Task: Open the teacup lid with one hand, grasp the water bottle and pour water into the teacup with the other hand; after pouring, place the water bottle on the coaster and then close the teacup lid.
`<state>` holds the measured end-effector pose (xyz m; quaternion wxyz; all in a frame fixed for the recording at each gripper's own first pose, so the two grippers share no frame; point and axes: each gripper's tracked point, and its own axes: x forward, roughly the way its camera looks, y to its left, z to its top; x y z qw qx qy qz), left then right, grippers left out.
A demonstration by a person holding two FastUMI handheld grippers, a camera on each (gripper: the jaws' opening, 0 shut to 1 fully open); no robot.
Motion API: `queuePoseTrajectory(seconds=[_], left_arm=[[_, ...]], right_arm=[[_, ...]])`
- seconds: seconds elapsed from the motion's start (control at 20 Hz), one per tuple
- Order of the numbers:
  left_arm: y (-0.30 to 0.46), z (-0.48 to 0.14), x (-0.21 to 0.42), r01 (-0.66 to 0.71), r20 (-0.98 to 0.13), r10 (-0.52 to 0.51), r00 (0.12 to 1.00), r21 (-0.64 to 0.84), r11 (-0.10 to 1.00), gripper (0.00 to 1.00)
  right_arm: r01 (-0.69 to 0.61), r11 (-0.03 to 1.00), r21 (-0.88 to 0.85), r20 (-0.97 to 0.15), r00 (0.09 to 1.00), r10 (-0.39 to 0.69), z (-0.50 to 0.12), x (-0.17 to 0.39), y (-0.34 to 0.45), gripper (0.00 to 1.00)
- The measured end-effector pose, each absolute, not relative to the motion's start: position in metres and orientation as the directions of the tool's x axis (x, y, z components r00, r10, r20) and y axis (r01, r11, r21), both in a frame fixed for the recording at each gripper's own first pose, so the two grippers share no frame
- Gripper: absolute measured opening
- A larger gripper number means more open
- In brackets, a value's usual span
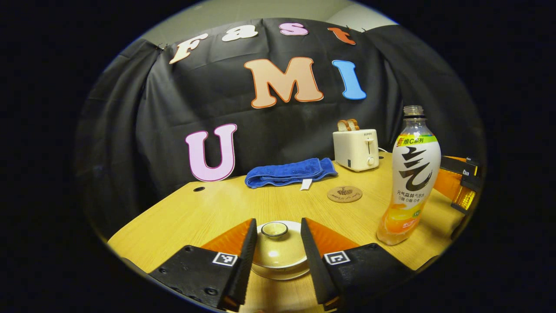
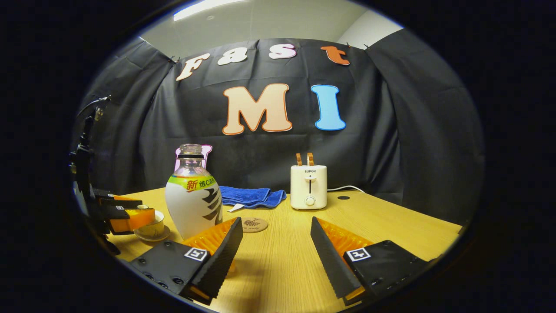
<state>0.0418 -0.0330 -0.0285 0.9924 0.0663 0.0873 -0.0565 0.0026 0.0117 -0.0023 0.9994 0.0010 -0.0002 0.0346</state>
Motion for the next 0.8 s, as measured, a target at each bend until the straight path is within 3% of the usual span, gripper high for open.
queuePoseTrajectory(seconds=[0.05, 0.25, 0.35, 0.45, 0.8], left_arm=[[-0.0338, -0.0280, 0.0418, 0.126, -0.180, -0.103, 0.978, 0.122, 0.984, 0.52], [-0.0332, -0.0281, 0.0450, 0.127, -0.175, -0.104, 0.979, 0.127, 0.984, 0.46], [-0.0306, -0.0269, 0.0475, 0.115, -0.171, -0.092, 0.981, 0.131, 0.985, 0.33], [-0.0311, -0.0269, 0.0482, 0.117, -0.168, -0.094, 0.981, 0.129, 0.985, 0.28], [-0.0262, -0.0210, 0.0486, 0.075, -0.158, -0.072, 0.985, 0.012, 0.997, 0.24]], right_arm=[[-0.069, 0.998, 0.002, 0.000, 0.998, 0.069, -0.0028, 0.0022, 0.0115, 1.00], [-0.069, 0.998, 0.002, 0.001, 0.998, 0.069, -0.0027, 0.0024, 0.0115, 0.99], [-0.070, 0.998, 0.002, 0.001, 0.998, 0.070, -0.0026, 0.0029, 0.0115, 0.98], [-0.070, 0.998, 0.002, 0.001, 0.998, 0.070, -0.0028, 0.0026, 0.0111, 0.98], [-0.122, 0.993, 0.003, -0.004, 0.993, 0.122, -0.0037, -0.0027, 0.0199, 1.00]])
